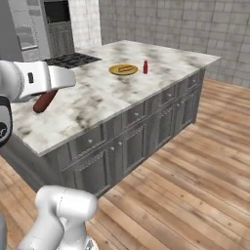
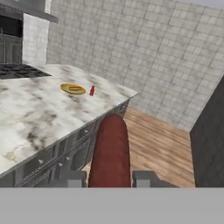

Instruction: Move the hot dog bun to the plate on the dining table and place the condiment next to that plate. Then navigate to the fridge and take the sausage and place it on the plate as well.

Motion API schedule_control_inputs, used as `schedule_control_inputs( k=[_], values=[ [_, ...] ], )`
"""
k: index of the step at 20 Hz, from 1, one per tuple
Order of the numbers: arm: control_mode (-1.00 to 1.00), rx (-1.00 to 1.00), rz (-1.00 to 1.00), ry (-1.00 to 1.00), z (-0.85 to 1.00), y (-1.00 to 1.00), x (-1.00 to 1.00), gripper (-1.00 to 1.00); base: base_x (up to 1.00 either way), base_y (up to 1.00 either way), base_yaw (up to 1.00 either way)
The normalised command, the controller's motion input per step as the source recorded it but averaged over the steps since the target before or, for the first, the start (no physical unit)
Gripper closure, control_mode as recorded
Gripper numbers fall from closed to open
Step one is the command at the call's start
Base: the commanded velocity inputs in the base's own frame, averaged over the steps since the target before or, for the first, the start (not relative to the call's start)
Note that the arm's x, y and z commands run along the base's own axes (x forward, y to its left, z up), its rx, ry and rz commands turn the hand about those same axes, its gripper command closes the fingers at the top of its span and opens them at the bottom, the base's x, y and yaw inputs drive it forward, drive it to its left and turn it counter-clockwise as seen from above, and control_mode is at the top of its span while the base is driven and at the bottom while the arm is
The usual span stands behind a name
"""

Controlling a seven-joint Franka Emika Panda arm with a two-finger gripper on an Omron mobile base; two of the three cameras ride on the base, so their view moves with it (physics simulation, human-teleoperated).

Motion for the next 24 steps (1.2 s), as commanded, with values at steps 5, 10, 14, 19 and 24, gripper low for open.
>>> schedule_control_inputs(
  k=[5, 10, 14, 19, 24],
  values=[
    [1.0, 0.0, 0.0, 0.0, 0.0, 0.0, 0.0, 1.0, 0.66, -0.79, 0.34],
    [1.0, 0.0, 0.0, 0.0, 0.0, 0.0, 0.0, 1.0, 0.8, -0.71, 0.36],
    [1.0, 0.0, 0.0, 0.0, 0.0, 0.0, 0.0, 1.0, 0.85, -0.66, 0.37],
    [1.0, 0.0, 0.0, 0.0, 0.0, 0.0, 0.0, 1.0, 0.86, -0.59, 0.41],
    [1.0, 0.0, 0.0, 0.0, 0.0, 0.0, 0.0, 1.0, 0.85, -0.54, 0.44]
  ],
)
